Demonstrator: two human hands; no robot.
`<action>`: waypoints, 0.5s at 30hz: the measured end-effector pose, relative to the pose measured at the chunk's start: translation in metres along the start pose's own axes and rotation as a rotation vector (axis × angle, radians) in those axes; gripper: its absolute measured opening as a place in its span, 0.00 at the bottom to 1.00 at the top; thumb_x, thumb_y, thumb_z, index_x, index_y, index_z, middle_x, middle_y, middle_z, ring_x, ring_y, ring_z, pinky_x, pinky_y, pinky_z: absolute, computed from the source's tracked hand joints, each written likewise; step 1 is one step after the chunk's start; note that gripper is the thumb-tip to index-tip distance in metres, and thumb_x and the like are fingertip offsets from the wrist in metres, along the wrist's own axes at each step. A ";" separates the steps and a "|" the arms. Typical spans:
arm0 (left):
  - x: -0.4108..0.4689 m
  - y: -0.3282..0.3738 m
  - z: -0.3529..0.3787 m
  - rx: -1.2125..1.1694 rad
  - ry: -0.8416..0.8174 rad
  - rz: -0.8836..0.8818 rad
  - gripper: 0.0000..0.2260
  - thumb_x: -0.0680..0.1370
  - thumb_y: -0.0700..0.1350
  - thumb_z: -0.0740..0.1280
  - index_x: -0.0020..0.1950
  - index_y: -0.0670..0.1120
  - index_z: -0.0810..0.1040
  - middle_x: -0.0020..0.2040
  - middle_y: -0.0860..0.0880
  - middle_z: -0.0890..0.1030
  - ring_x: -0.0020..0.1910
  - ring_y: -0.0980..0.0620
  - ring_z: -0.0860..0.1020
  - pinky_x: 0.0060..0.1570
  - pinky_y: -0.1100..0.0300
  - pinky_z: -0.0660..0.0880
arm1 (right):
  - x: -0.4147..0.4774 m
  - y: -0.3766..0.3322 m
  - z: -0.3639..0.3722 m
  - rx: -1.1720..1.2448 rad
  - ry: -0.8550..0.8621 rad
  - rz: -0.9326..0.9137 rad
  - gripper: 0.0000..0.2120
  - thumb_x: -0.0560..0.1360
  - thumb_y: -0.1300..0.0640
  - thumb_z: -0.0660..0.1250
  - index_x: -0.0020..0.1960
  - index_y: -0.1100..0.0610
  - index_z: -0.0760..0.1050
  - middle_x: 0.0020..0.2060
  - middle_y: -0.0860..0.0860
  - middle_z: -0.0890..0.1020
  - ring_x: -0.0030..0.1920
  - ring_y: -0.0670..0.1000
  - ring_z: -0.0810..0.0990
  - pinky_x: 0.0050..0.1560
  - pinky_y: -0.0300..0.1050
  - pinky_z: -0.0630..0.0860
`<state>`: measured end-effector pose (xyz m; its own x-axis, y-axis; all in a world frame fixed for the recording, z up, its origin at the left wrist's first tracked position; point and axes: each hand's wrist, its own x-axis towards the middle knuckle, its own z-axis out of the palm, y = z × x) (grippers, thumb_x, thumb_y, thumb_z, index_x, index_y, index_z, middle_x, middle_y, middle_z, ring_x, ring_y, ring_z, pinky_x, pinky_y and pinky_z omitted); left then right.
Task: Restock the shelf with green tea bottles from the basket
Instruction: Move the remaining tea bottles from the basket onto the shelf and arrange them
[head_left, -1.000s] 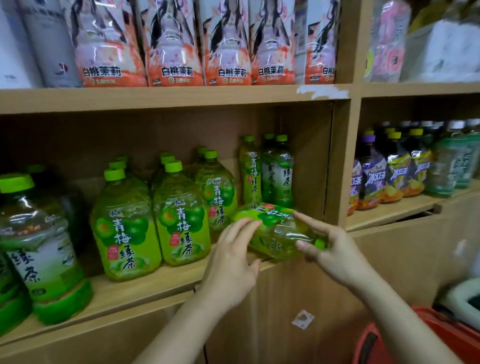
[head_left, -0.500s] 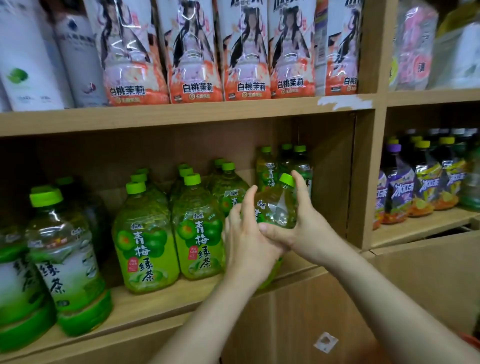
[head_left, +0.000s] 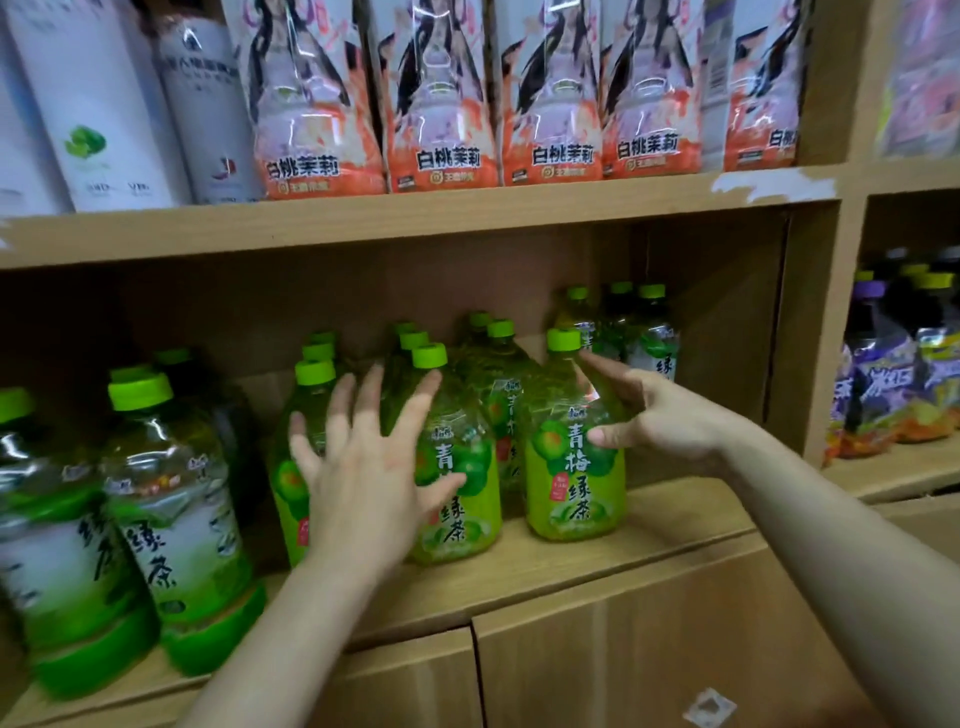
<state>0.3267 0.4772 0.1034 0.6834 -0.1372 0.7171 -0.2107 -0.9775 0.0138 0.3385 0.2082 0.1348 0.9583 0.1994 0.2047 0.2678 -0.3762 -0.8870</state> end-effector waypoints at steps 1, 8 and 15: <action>0.000 -0.004 0.003 0.023 -0.027 0.027 0.43 0.65 0.68 0.68 0.74 0.64 0.51 0.72 0.47 0.67 0.74 0.45 0.58 0.67 0.34 0.46 | 0.004 0.000 0.001 -0.037 -0.023 -0.017 0.41 0.70 0.69 0.70 0.74 0.42 0.58 0.71 0.46 0.66 0.70 0.45 0.64 0.71 0.49 0.64; -0.001 -0.019 0.015 -0.004 0.016 0.108 0.43 0.64 0.68 0.69 0.74 0.66 0.50 0.69 0.49 0.71 0.72 0.48 0.63 0.66 0.40 0.41 | 0.017 0.014 0.030 0.101 0.083 -0.080 0.37 0.71 0.70 0.69 0.73 0.45 0.62 0.63 0.46 0.75 0.58 0.37 0.75 0.55 0.30 0.74; -0.003 -0.016 0.011 -0.017 -0.025 0.107 0.42 0.66 0.66 0.69 0.74 0.65 0.50 0.71 0.48 0.68 0.73 0.48 0.59 0.67 0.41 0.39 | -0.002 0.021 0.058 -0.205 0.407 -0.072 0.33 0.74 0.53 0.70 0.75 0.46 0.59 0.58 0.45 0.76 0.61 0.44 0.72 0.61 0.40 0.68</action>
<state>0.3358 0.4911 0.0937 0.6732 -0.2445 0.6978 -0.2949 -0.9542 -0.0498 0.3366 0.2520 0.0917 0.8869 -0.1248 0.4448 0.3096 -0.5541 -0.7727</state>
